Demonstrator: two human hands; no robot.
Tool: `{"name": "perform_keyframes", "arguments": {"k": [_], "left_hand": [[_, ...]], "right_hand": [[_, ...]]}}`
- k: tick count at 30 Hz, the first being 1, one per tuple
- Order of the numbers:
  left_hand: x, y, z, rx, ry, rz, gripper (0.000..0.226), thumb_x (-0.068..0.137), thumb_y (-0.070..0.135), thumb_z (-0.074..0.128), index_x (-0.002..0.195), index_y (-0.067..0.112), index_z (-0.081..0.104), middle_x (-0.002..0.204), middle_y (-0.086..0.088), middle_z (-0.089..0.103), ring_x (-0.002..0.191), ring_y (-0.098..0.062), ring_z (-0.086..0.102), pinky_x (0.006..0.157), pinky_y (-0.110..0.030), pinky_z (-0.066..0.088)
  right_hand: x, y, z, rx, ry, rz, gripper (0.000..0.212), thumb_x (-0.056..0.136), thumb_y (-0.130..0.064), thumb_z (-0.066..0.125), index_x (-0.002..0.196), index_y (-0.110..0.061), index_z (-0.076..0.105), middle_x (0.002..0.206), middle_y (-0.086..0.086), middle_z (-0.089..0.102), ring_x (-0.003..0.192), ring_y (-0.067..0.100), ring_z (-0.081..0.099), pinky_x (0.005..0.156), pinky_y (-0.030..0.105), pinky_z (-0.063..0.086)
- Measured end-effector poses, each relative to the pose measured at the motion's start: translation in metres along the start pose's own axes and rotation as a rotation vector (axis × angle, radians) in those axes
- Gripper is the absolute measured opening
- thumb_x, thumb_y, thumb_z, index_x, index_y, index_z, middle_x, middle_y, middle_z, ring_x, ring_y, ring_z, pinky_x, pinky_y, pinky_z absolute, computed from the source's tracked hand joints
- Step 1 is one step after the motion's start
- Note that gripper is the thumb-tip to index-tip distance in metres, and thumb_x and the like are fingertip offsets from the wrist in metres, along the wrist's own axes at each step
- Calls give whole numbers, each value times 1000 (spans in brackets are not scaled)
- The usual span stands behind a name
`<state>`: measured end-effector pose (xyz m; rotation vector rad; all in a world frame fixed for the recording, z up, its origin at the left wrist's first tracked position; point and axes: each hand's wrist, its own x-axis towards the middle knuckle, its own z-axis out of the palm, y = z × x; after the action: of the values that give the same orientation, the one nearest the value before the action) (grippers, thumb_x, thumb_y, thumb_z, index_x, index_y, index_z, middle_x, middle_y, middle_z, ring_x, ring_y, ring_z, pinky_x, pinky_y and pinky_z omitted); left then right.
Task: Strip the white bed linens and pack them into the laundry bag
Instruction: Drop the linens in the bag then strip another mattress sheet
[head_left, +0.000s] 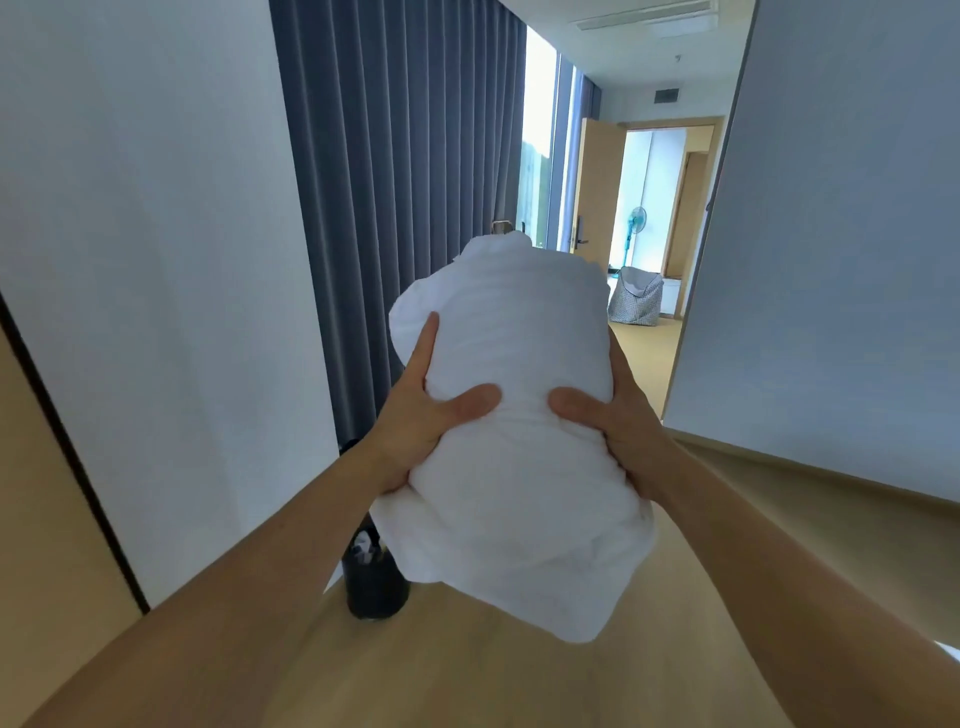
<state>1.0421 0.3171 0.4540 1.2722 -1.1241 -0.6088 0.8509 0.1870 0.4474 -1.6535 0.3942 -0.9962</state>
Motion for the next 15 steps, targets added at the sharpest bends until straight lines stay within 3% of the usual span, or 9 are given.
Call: {"name": "perform_keyframes", "arguments": {"k": [5,11,15], "left_hand": [[102,-19,31,24,-4,-3,121,50,68,84,146,66,10,129,33,42,116,-5,54,80,-21,54],[211,-42,62,56,6,14,120,53,66,82,148,64,8,144,18,42,125,-17,52,103,-46,50],[284,-71,77,58,-1,-5,121,53,63,82,148,63,7,147,13,41,126,-20,52,103,-48,50]], "right_hand": [[85,33,-56,1,11,-8,114,50,-58,94,147,-55,34,141,-16,57,126,17,59,101,51,52],[183,70,-115,1,12,-11,117,48,-60,94,147,-55,33,141,-16,57,126,17,59,102,50,51],[244,107,-146,-11,23,-7,116,49,-60,94,148,-53,34,142,-15,56,127,17,59,103,51,51]]}}
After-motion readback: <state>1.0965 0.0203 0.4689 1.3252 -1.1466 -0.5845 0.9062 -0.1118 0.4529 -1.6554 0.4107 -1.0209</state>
